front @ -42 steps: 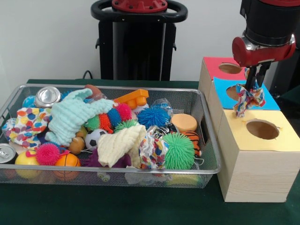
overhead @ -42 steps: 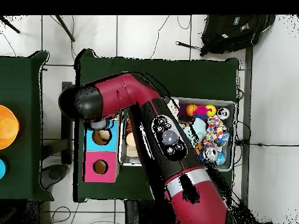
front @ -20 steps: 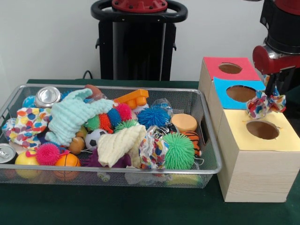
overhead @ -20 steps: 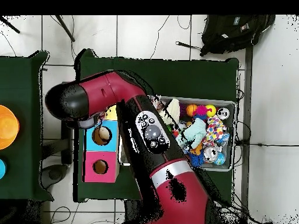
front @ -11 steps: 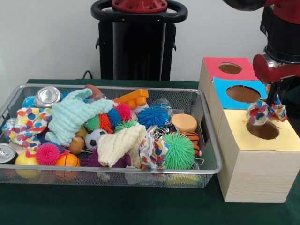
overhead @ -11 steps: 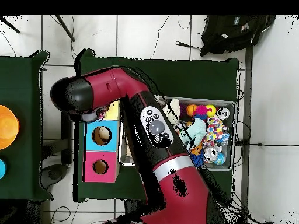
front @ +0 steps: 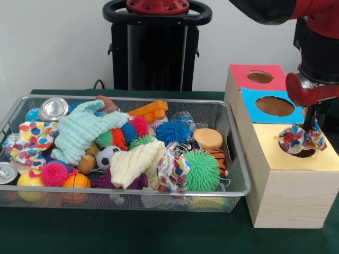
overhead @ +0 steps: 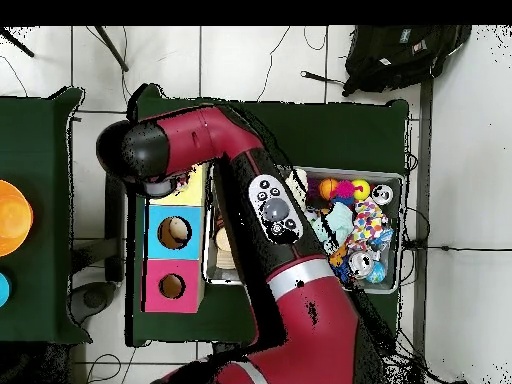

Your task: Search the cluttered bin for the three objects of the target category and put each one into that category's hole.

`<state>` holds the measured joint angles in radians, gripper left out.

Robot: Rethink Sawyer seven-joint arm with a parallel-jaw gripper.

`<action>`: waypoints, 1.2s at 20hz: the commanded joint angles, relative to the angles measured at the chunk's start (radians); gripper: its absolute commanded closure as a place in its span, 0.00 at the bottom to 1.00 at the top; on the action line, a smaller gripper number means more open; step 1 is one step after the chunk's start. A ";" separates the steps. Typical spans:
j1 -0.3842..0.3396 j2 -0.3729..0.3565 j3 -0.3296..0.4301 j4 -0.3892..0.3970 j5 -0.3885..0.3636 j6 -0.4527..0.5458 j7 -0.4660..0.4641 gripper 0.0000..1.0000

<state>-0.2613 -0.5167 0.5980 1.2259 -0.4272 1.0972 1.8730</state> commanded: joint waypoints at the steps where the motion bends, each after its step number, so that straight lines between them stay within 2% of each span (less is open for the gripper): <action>1: -0.022 0.056 0.028 -0.079 0.018 0.128 -0.186 1.00; 12: -0.010 0.054 0.022 -0.081 0.026 0.130 -0.161 1.00; 17: -0.012 0.057 0.018 -0.085 0.017 0.139 -0.182 1.00; 24: -0.031 0.054 0.016 -0.052 0.010 0.138 -0.216 1.00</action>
<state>-0.2603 -0.4818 0.5980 1.1516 -0.4137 1.1263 1.8730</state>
